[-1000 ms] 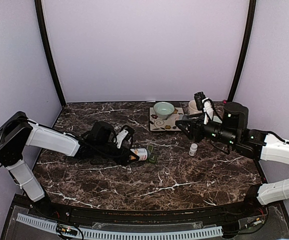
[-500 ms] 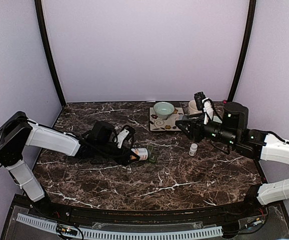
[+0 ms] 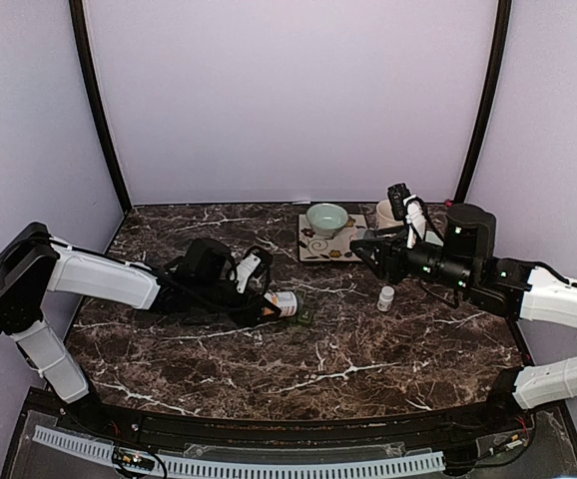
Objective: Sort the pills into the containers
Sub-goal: Pour the pill into the compartment of the pill container.
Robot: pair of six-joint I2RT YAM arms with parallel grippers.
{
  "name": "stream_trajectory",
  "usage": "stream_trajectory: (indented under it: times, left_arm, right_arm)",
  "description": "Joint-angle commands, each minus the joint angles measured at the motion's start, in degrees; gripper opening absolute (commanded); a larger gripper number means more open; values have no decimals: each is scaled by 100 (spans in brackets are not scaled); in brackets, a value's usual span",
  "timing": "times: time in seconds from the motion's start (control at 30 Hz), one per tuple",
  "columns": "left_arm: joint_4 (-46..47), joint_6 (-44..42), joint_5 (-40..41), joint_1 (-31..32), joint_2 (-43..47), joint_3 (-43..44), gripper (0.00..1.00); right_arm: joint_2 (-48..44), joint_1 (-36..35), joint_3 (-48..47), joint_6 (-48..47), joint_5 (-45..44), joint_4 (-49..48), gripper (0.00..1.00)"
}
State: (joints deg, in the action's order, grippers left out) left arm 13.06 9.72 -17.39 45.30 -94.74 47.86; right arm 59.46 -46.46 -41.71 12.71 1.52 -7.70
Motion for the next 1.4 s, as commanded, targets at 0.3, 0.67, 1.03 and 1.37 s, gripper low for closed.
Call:
stream_trajectory:
  times: [0.3, 0.67, 1.03, 1.37]
  left_arm:
    - [-130, -165, 173, 101, 264, 129, 0]
    - [-246, -239, 307, 180, 225, 192, 0]
    - [-317, -286, 463, 216, 259, 246, 0]
    - [-392, -339, 586, 275, 286, 277, 0]
  right_arm:
    - [6, 17, -29, 21, 44, -241, 4]
    - [18, 12, -24, 28, 47, -244, 4]
    - [0, 10, -15, 30, 51, -248, 4]
    - [-10, 13, -4, 39, 48, -247, 4]
